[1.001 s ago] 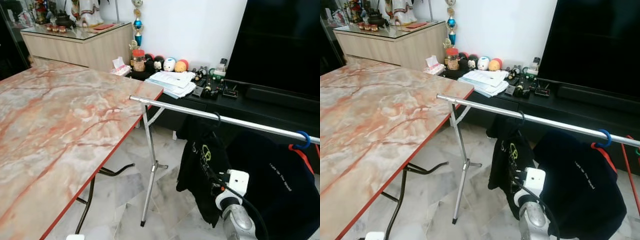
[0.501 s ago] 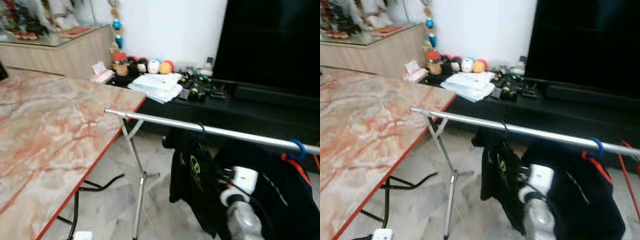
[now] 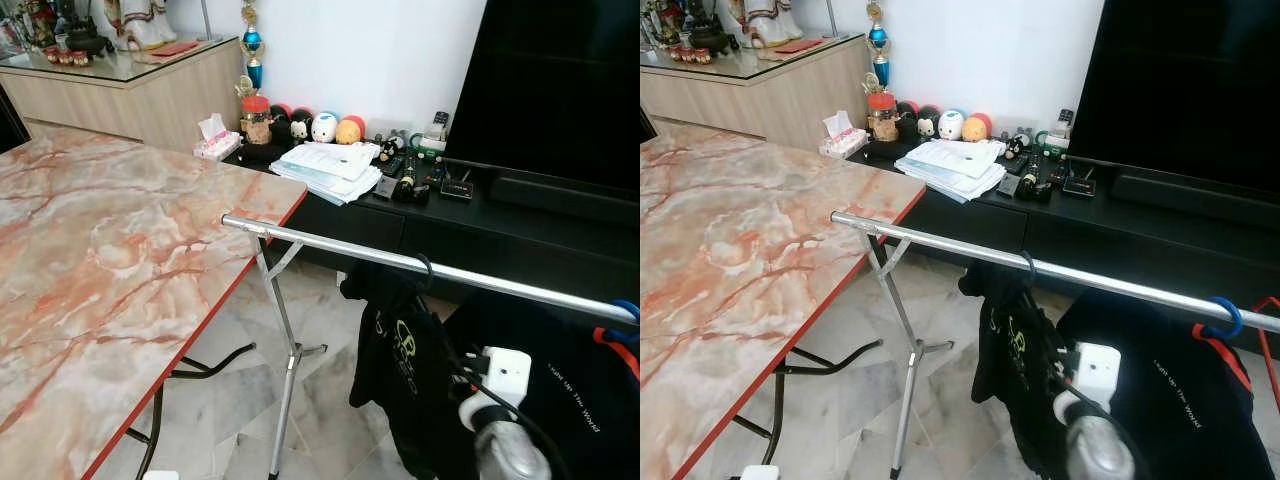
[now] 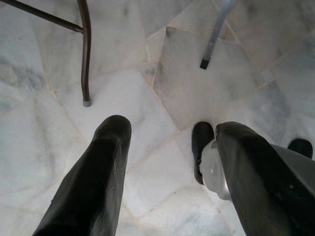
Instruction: Hang hanger
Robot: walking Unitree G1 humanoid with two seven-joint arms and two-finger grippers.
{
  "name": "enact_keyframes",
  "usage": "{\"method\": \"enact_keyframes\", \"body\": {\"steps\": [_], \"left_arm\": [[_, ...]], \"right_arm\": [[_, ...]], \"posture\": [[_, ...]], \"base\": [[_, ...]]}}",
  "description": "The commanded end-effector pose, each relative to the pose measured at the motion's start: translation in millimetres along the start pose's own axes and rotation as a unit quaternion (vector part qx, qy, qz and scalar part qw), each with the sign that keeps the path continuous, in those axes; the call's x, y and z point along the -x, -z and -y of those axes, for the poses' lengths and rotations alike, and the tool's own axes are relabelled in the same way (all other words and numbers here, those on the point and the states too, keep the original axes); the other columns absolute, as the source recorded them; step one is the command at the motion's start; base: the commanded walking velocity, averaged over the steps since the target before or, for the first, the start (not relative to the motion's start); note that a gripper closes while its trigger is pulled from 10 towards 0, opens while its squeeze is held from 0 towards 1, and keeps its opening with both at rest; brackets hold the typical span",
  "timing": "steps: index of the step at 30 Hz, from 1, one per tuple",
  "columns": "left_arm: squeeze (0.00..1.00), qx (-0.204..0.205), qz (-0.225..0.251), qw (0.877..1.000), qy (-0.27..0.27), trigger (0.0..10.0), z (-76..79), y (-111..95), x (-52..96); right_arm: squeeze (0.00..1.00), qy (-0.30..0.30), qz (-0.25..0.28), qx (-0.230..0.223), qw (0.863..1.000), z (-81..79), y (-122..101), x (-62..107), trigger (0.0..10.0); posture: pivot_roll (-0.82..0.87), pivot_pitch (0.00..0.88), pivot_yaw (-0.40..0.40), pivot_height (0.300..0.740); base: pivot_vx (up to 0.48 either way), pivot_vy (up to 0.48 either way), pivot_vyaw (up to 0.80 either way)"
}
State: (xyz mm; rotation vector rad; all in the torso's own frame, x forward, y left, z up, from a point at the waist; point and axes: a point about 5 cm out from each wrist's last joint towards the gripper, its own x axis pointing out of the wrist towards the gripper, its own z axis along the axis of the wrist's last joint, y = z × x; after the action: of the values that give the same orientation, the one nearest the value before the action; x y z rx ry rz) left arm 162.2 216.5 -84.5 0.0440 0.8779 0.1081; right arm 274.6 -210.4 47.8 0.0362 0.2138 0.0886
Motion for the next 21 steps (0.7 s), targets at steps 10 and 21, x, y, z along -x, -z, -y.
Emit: {"method": "enact_keyframes", "body": {"steps": [10, 21], "left_arm": [[0.0, -0.002, -0.021, 1.0, 0.006, 10.0, 13.4, 27.2, 9.1], [0.0, 0.007, -0.03, 0.999, 0.007, 10.0, 31.0, 40.8, 14.5]], "right_arm": [[1.0, -0.123, -0.073, 0.063, 0.988, -6.4, -17.5, -17.7, 10.0], [0.97, -0.094, -0.08, 0.059, 0.991, -16.4, -29.3, -44.5, 10.0]], "posture": [[0.07, 0.077, 0.045, 0.74], [0.09, 0.076, 0.03, 0.74]], "base": [[0.0, 0.0, 0.0], [0.0, 0.0, 0.0]]}}
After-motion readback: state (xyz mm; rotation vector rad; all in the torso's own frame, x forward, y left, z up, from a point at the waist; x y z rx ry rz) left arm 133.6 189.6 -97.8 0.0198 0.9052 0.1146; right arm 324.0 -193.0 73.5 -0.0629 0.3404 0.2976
